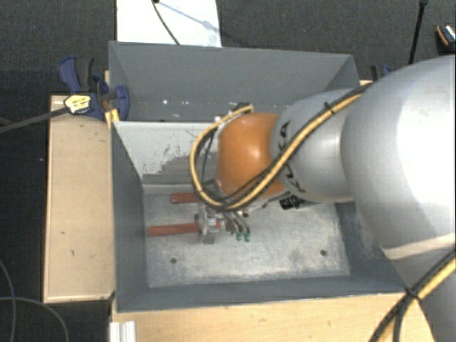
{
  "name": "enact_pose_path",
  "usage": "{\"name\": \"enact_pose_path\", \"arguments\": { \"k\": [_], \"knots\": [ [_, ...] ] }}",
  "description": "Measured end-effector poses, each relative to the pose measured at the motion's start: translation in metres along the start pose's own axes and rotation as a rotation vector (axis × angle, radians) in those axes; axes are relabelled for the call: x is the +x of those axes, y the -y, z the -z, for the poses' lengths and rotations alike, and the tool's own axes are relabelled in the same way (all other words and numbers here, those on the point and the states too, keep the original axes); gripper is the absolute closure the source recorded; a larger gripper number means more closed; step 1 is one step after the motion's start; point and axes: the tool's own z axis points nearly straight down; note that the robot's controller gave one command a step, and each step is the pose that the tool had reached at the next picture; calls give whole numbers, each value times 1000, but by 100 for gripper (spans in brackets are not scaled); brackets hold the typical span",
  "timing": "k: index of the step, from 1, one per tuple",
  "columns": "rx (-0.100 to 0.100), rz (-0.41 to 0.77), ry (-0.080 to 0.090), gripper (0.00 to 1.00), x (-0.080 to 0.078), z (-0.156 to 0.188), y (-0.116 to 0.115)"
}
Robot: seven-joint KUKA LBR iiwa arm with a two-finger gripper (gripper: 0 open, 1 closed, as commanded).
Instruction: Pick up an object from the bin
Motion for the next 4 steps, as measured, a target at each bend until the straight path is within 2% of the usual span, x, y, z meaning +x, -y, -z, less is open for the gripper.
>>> {"name": "enact_pose_path", "arguments": {
  "k": [1, 2, 3, 4],
  "knots": [
    [1, 167, -3, 100, -7, -1, -2],
    [1, 162, -5, 0, -6, -2, -2],
    [-1, 157, -2, 100, -7, 0, -3],
    [-1, 302, 5, 100, -43, 146, -40]
  ]
}}
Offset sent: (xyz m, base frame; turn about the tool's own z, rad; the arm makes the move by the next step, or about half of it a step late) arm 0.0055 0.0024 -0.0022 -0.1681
